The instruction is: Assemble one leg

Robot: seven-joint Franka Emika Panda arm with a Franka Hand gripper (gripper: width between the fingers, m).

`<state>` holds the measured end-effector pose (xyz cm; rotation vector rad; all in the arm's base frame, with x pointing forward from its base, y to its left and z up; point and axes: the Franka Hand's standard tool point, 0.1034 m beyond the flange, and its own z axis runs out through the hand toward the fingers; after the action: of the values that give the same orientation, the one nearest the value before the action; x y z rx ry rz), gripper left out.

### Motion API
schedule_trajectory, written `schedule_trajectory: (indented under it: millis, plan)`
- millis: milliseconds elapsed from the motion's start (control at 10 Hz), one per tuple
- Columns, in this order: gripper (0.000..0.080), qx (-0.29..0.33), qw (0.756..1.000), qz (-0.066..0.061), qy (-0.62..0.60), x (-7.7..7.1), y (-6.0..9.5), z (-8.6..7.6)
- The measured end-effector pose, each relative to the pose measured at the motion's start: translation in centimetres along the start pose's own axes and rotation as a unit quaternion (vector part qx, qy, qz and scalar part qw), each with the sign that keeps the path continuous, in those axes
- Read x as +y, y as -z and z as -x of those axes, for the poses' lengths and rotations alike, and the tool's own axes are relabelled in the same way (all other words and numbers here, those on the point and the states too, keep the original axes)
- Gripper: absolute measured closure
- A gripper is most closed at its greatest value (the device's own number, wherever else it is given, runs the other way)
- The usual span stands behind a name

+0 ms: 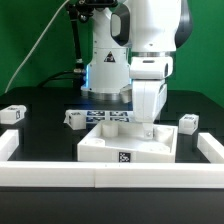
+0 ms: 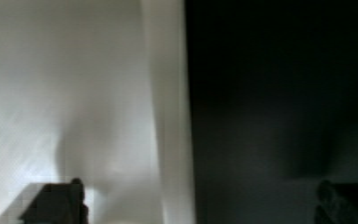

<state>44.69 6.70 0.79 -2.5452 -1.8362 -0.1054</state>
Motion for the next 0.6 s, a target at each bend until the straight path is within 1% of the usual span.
schedule_trajectory:
  millis: [100,200,400,500,600]
  plan:
    - [0.0250,0.000,1.000,0.000,0.000,0.00,0.00,0.00]
    - [0.0250,0.000,1.000,0.000,0.000,0.00,0.00,0.00]
    - [0.0658,0.000,1.000,0.000,0.000,0.00,0.00,0.00]
    - [0.0658,0.000,1.000,0.000,0.000,0.00,0.00,0.00]
    - [0.0741,0.000,1.000,0.000,-0.001,-0.02,-0.01,0.01]
